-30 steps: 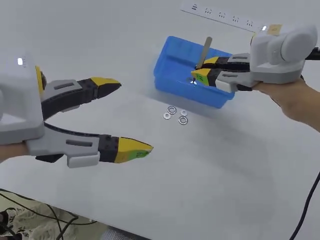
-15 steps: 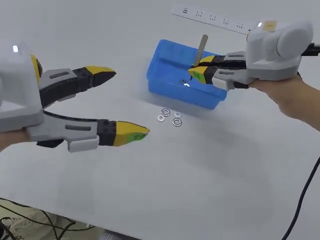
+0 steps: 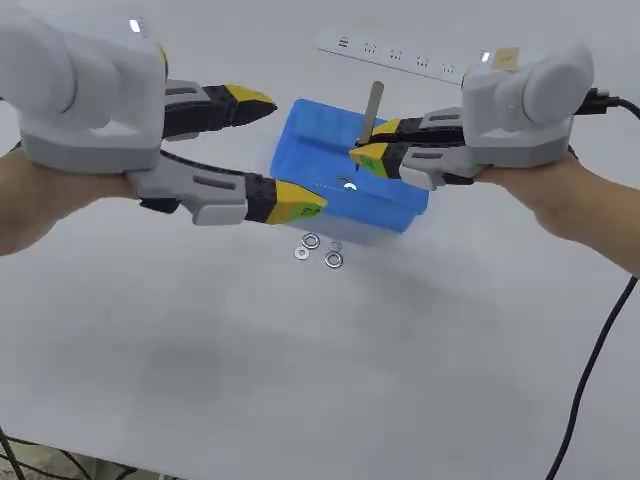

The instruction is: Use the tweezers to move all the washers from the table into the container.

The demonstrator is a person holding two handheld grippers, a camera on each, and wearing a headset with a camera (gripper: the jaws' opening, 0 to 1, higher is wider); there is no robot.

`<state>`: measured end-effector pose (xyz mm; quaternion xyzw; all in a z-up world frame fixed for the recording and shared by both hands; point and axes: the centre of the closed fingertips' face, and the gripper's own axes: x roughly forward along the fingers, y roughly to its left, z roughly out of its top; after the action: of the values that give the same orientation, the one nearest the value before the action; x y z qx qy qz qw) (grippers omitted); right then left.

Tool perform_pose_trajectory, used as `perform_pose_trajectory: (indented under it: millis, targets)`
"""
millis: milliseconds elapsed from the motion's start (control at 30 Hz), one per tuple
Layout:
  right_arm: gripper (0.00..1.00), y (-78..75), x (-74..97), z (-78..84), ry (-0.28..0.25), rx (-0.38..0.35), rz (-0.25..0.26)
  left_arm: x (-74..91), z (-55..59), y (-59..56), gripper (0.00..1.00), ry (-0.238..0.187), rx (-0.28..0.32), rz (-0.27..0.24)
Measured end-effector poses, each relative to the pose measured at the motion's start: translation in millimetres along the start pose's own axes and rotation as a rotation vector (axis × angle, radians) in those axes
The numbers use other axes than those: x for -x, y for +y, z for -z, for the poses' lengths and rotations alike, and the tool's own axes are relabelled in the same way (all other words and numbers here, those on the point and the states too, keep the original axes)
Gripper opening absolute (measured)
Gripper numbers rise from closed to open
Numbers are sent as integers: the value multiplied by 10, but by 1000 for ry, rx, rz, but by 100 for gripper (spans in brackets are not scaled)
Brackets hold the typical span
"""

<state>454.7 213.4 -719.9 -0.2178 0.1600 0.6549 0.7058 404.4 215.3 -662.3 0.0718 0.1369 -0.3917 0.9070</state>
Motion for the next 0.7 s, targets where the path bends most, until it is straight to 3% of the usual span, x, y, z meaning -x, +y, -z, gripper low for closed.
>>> perform_pose_trajectory:
  millis: [67,100,133,200,333,467,700]
  targets:
    - [8,33,-1,-6,2,10,-10,-61,-75,26,65,-12,-4,7]
    - [8,48,-2,-6,4,12,-14,-117,-103,124,64,-26,-1,9]
    - [8,61,-2,-7,5,15,-19,-144,-130,147,63,-36,2,4]
    - [8,85,-4,-4,8,21,-26,-180,-129,191,59,-43,18,-4]
    - [9,138,-11,12,20,43,-41,-262,-91,188,56,-36,14,9]
    - [9,159,-10,20,22,50,-50,-301,-100,173,48,-36,-10,36]
    - [9,136,-9,26,23,52,-46,-308,-244,198,36,-74,-35,64]
